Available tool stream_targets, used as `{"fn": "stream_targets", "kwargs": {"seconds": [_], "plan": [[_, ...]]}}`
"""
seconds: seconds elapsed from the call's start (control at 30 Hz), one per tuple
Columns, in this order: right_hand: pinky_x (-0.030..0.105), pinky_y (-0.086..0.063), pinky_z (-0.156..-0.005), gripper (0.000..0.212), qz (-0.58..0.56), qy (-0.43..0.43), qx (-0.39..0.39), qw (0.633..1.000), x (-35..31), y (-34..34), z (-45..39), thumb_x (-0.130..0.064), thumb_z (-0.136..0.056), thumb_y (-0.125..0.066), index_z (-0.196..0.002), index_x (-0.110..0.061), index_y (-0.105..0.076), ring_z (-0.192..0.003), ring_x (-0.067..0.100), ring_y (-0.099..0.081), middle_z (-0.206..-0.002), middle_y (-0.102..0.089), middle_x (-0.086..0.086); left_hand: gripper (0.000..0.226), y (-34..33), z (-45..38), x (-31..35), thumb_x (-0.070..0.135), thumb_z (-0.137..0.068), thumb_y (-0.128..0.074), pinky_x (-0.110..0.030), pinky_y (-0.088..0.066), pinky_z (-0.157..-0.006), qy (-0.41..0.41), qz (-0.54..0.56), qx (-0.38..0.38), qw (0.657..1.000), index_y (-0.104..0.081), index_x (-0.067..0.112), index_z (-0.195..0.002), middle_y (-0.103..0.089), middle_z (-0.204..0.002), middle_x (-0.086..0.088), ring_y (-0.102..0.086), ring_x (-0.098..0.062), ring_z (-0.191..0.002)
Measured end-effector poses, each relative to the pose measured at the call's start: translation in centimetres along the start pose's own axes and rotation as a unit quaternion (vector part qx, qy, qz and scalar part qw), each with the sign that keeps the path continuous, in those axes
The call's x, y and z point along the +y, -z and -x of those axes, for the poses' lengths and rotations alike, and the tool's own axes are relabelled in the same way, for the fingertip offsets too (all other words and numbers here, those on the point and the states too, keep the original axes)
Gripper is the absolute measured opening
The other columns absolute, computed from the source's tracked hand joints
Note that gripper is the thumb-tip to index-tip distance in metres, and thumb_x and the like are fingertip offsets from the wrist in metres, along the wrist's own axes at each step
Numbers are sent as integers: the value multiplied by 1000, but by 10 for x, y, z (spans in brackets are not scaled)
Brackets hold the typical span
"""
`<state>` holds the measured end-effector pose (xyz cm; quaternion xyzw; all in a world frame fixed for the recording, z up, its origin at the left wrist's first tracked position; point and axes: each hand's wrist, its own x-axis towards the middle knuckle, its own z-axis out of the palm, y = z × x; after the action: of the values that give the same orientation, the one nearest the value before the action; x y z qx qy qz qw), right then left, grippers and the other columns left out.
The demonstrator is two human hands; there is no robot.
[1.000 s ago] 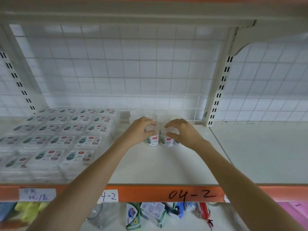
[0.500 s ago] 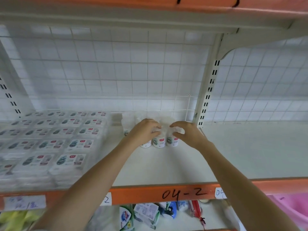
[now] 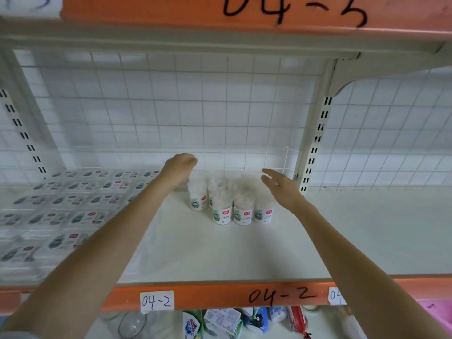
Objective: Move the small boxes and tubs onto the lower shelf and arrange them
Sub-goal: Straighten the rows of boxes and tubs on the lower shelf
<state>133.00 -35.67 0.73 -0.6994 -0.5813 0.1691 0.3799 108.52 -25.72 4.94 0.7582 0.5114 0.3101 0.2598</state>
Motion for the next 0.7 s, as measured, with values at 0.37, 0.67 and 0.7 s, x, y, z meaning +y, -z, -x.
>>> {"fn": "stream_targets", "kwargs": {"seconds": [0.37, 0.67, 0.7], "plan": [[42, -36, -103, 71, -412, -161, -89, 892, 27, -30, -10, -61, -93, -15, -131, -10, -47, -120, 27, -51, -128, -56, 11, 54, -41, -4, -39, 40, -100, -25, -36, -21, -113, 223, 202, -55, 952, -36, 6, -140, -35, -148, -9, -32, -25, -135], [37, -41, -96, 58, -419, -148, -73, 893, 24, -38, -9, -56, -95, -16, -112, -20, -58, -104, 19, -59, -118, -62, 7, 53, -45, 0, -37, 38, -100, -25, -34, -22, -112, 205, 220, -45, 953, -36, 5, -140, -34, -147, -11, -32, -25, -135], [37, -41, -97, 59, -423, -147, -77, 891, 23, -38, -8, -56, -95, -16, -114, -18, -58, -105, 20, -59, -120, -62, 8, 53, -46, 2, -35, 38, -100, -25, -34, -22, -111, 195, 206, -41, 958, -32, 6, -142, -31, -149, -10, -30, -24, -136]]}}
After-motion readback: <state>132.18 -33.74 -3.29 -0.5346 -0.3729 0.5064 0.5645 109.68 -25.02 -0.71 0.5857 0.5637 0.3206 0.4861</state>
